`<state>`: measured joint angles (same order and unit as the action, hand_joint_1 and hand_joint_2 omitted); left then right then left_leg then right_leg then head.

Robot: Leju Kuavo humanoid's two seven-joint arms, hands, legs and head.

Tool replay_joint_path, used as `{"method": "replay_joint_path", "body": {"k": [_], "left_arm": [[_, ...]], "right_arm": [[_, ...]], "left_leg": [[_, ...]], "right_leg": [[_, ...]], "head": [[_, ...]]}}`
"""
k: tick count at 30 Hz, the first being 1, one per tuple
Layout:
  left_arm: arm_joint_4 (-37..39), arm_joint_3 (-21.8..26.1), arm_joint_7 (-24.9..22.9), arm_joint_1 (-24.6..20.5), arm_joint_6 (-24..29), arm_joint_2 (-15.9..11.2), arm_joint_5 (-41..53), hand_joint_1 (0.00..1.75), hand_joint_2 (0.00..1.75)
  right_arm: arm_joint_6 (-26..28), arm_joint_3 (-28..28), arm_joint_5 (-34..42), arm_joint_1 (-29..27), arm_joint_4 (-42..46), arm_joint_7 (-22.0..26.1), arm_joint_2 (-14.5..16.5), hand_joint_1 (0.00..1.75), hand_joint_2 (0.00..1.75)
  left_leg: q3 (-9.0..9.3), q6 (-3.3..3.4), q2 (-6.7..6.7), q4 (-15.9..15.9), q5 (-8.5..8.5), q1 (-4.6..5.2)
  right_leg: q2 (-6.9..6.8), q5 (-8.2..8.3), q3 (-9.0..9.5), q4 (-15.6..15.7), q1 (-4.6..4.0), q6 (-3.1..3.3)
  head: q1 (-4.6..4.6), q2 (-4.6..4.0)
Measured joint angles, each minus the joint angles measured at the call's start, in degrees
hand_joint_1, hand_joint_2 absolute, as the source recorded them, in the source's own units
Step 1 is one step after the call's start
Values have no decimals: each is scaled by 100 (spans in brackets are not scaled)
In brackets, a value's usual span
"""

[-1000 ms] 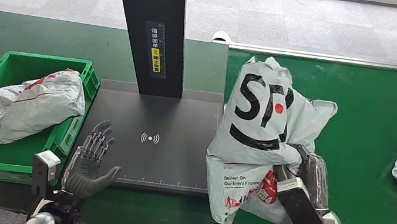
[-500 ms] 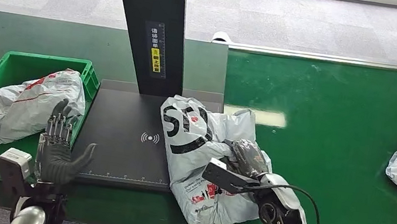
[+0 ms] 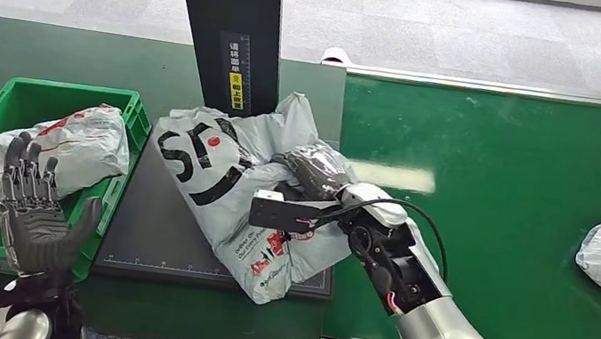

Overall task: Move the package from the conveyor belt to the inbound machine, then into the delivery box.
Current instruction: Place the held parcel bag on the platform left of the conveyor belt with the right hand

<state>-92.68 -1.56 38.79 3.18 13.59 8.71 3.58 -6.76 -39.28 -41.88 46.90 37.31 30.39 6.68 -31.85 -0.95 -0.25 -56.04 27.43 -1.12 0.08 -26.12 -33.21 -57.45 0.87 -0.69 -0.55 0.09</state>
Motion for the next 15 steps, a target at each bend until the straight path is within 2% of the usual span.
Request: {"method": "replay_joint_path", "body": {"k": [4,8,9,12,13,15], "left_arm": [[109,-155,-61,-94,-76,8,-15,0,175],[191,-241,-110,-131,-115,10,-24,0,175],[210,-253,-134,-135,-129,10,-24,0,175],[269,-282,-222,-151,-186,10,-21,0,175],[289,-291,-244,-158,-199,10,-17,0,175],[328,-304,-291,-176,-226,10,-1,0,175]], "right_arm": [[-385,-323,57,170,-544,-249,434,175,175],[-562,-527,83,189,-903,-388,655,175,175],[-636,-559,104,192,-977,-450,687,155,175],[-777,-626,169,184,-1166,-651,752,24,175],[-786,-641,188,182,-1216,-699,765,0,175],[-810,-661,257,182,-1301,-801,779,0,175]], "left_leg": [[1,0,-1,0,0,-1],[0,0,-2,0,0,-1],[0,0,-3,0,0,0],[0,0,-3,-1,0,0],[0,0,-3,-1,0,0],[2,0,-2,-1,0,0]], "right_leg": [[0,0,0,0,-2,0],[0,0,0,0,-1,0],[0,0,0,0,-1,0],[-1,0,0,1,0,0],[0,0,0,1,0,0],[0,0,0,1,0,0]], "head": [[1,0],[2,0],[2,0],[2,0],[2,0],[2,0]]}}
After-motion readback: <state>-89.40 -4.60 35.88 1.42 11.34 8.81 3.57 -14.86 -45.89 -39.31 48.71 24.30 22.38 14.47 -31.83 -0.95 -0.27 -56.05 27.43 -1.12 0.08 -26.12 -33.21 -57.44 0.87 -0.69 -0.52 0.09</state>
